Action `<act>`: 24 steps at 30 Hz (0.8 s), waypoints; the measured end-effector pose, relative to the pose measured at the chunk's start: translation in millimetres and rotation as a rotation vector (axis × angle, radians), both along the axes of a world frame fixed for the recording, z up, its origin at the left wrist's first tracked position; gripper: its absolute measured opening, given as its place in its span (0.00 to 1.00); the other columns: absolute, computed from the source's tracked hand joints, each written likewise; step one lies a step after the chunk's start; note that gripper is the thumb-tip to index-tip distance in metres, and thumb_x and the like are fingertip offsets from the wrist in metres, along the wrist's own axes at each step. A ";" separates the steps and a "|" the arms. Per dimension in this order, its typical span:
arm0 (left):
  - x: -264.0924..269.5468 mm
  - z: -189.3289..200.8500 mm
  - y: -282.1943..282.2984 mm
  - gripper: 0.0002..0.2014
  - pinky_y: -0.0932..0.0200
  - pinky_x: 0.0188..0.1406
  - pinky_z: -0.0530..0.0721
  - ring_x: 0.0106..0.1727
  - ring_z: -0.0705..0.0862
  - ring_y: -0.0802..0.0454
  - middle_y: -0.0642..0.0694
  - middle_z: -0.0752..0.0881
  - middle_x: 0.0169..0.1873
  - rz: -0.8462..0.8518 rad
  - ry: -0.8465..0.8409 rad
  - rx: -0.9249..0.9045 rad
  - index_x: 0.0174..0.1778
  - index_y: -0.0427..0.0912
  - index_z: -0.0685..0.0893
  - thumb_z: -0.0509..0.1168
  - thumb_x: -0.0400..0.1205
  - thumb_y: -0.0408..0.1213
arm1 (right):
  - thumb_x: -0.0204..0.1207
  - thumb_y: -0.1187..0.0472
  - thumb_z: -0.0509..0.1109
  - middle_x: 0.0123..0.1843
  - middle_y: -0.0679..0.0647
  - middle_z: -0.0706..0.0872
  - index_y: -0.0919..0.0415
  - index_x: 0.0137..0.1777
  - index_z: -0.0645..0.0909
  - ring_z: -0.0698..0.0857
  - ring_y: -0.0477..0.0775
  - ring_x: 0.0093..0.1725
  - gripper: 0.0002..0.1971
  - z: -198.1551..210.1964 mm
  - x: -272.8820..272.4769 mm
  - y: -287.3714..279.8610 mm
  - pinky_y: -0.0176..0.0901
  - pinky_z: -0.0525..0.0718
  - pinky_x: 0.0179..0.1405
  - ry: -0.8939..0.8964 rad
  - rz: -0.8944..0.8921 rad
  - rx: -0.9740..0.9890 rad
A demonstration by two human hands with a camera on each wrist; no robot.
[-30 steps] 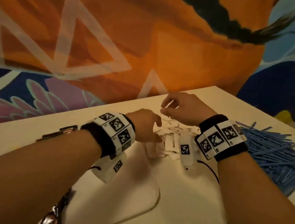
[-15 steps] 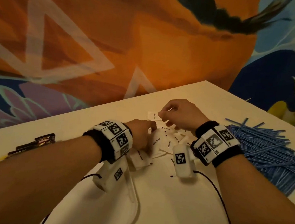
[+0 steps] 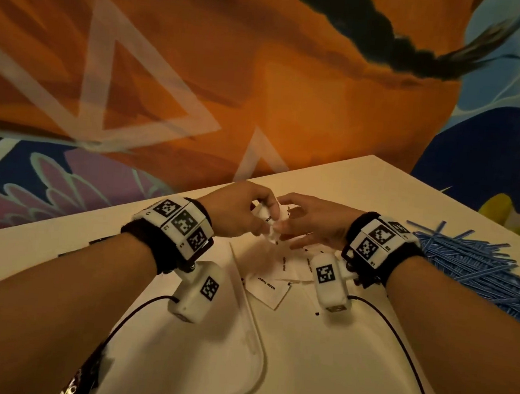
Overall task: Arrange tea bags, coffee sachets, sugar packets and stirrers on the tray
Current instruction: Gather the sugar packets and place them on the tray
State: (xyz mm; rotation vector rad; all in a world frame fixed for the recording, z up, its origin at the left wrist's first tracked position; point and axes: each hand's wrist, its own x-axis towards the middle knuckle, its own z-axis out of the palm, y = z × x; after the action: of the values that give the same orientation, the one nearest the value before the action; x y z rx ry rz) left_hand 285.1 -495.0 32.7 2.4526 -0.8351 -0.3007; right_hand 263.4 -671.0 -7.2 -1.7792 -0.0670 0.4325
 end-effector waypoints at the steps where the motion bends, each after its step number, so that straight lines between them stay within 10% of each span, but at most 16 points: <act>1: -1.5 3.8 3.3 0.10 0.58 0.43 0.83 0.38 0.84 0.51 0.49 0.86 0.42 0.006 0.017 -0.038 0.42 0.48 0.84 0.75 0.73 0.29 | 0.73 0.64 0.76 0.59 0.61 0.86 0.55 0.74 0.69 0.87 0.60 0.56 0.31 2.6 -1.8 1.6 0.54 0.84 0.57 -0.006 0.012 0.061; 7: -21.5 26.1 25.6 0.21 0.52 0.42 0.83 0.51 0.82 0.42 0.40 0.80 0.53 0.083 0.204 -0.519 0.48 0.45 0.79 0.66 0.72 0.13 | 0.75 0.66 0.72 0.42 0.57 0.89 0.63 0.62 0.78 0.86 0.52 0.38 0.16 31.0 -21.7 30.1 0.41 0.81 0.34 -0.172 -0.061 0.303; 11: -40.3 32.8 51.9 0.21 0.55 0.46 0.83 0.51 0.84 0.47 0.44 0.83 0.55 0.169 0.361 -0.970 0.63 0.48 0.77 0.69 0.75 0.29 | 0.78 0.68 0.69 0.43 0.56 0.88 0.61 0.58 0.79 0.86 0.51 0.36 0.10 49.1 -35.3 64.9 0.38 0.79 0.30 -0.243 -0.129 0.505; 16: -61.9 19.1 87.2 0.15 0.44 0.61 0.82 0.55 0.84 0.42 0.36 0.85 0.58 0.215 0.458 -1.033 0.66 0.36 0.80 0.56 0.86 0.33 | 0.82 0.59 0.67 0.50 0.56 0.89 0.57 0.63 0.80 0.87 0.52 0.41 0.11 47.6 -42.3 118.1 0.41 0.82 0.33 -0.368 -0.117 0.330; 24: -76.1 21.2 152.8 0.10 0.55 0.41 0.90 0.45 0.89 0.46 0.39 0.90 0.46 0.384 0.294 -1.015 0.57 0.36 0.84 0.60 0.83 0.26 | 0.80 0.59 0.69 0.45 0.54 0.88 0.54 0.52 0.88 0.79 0.49 0.38 0.06 41.9 -40.0 166.8 0.42 0.79 0.33 -0.537 -0.226 0.205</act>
State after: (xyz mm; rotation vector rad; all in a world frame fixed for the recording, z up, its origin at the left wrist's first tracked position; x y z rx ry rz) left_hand 209.0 -342.2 53.9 1.5048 -0.2501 -0.0526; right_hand 223.5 -504.2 34.6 -1.6341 -0.2746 -0.2160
